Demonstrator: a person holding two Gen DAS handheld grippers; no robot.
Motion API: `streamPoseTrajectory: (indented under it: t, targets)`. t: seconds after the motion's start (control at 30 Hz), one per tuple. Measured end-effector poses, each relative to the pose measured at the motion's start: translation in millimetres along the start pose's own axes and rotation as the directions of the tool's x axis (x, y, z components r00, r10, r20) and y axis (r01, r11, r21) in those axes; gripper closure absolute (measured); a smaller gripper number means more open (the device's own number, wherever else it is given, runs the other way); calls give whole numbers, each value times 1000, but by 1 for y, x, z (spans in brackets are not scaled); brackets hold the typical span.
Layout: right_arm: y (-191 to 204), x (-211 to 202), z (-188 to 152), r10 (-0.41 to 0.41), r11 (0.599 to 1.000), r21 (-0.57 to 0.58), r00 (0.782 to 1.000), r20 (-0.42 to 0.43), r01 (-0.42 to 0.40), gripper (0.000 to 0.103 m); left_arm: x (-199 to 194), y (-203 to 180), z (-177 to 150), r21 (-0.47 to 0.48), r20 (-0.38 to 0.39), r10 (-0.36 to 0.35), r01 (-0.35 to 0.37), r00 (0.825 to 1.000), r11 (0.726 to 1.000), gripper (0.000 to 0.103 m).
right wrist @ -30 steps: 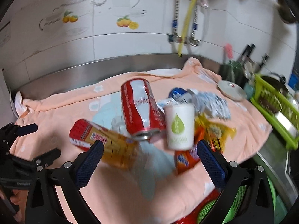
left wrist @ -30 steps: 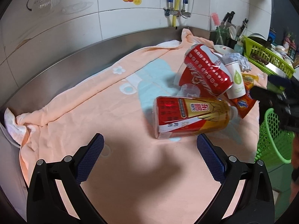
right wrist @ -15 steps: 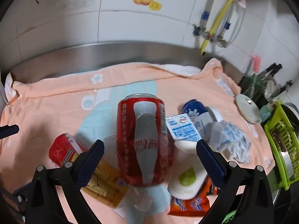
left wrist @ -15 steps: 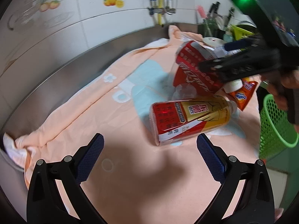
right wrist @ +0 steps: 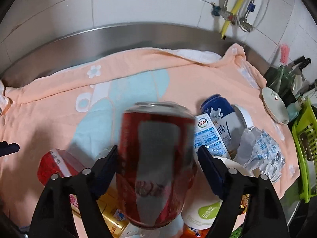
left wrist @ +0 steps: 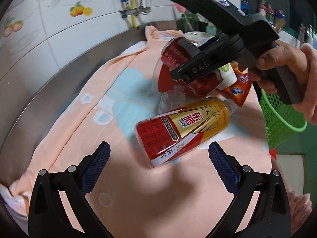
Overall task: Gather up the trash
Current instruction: 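Carry the can over the green basket and open the right tool while the left tool grasps the gold bottle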
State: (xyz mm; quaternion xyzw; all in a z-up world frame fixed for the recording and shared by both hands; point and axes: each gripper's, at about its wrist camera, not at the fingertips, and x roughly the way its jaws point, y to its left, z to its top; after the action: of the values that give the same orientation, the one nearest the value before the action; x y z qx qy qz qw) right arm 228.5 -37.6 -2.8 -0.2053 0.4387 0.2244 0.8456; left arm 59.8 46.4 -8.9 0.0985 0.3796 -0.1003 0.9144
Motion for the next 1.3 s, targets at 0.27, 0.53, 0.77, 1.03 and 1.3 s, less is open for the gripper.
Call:
streamPoseTrajectory:
  t: [0.27, 0.53, 0.77, 1.03, 1.3]
  targets:
    - [-4, -20, -4, 18, 999, 29, 999, 50, -20, 33, 7, -9, 15, 165, 14, -61, 58, 998, 985, 5]
    - [-28, -82, -24, 46, 993, 102, 988, 148, -62, 33, 28, -17, 31, 311, -15, -143, 141, 990, 940, 5]
    - [-67, -137, -76, -3, 983, 179, 981, 196, -33, 33, 58, -23, 38, 386, -131, -209, 244, 969, 890, 5]
    - [-120, -146, -172, -128, 941, 327, 986, 107, 87, 33, 70, -25, 37, 399, -198, -232, 295, 952, 868, 5]
    - [-171, -110, -258, -214, 867, 441, 973, -89, 231, 33, 69, -37, 29, 379, -267, -263, 352, 927, 856, 6]
